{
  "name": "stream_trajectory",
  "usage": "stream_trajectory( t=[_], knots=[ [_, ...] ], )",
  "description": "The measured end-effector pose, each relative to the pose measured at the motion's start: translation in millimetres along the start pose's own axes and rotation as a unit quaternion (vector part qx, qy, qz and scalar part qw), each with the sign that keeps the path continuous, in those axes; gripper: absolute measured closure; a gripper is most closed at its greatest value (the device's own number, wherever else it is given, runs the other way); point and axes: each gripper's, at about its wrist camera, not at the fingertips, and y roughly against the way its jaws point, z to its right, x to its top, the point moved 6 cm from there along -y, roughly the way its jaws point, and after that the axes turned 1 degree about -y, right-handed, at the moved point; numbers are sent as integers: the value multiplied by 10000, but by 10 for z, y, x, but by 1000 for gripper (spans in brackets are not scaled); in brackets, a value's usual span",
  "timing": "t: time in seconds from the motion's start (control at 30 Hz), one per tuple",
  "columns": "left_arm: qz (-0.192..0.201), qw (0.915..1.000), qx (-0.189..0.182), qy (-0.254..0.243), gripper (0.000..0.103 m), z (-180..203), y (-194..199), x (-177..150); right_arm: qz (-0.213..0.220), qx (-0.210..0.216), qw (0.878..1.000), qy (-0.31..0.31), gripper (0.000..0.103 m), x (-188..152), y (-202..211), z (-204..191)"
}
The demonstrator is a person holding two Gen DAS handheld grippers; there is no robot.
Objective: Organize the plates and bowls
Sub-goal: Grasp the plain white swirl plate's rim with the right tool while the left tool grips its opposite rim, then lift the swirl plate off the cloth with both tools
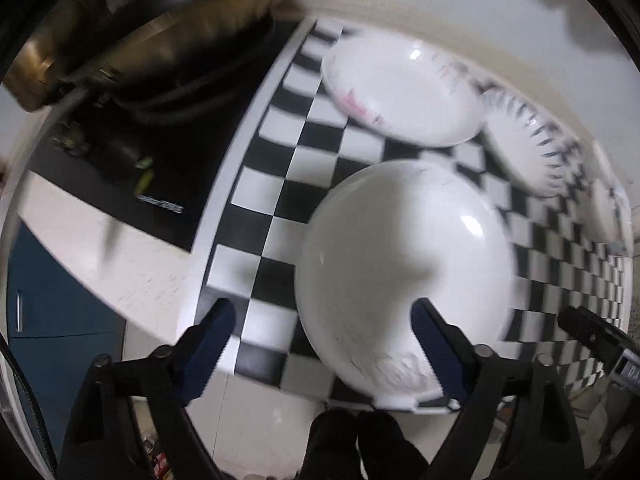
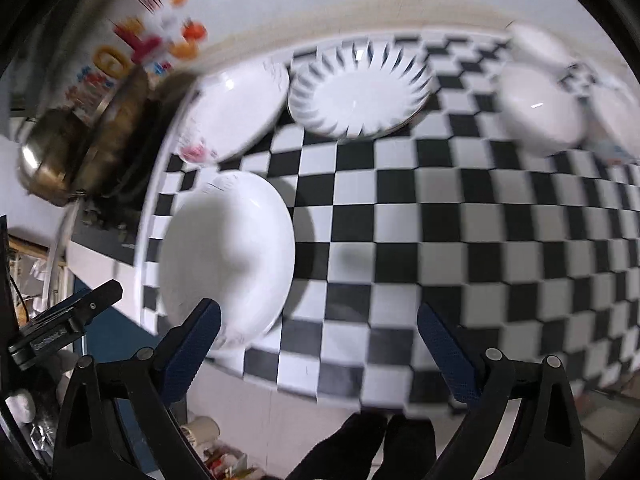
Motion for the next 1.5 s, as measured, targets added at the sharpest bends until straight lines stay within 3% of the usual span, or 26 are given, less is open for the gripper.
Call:
stream_trajectory(
  t=[0.07,0.17,0.43,0.67,1.0,1.5],
  knots=[
    [-288,9996,-39,-30,36,-42,-249,47,-273,85,9995,-131,8,92,-325,-21],
    [-557,9983,-108,-128,49,-51,-493,84,-556,149,9979,-303,20,164,-615,-35],
    [-723,9961,-368,-355,60,86,-579,53,-968,262,9944,-346,51,177,-935,-122],
    [-731,9958,-438,-322,66,93,-499,21,-1241,526,9903,-327,85,118,-1038,-245],
    [-573,9967,-463,-341,68,131,-402,60,-994,402,9939,-253,85,112,-933,-250],
    [-154,9939,-673,-861,68,871,120,-51,-421,352,9980,-327,85,132,-130,297]
  ],
)
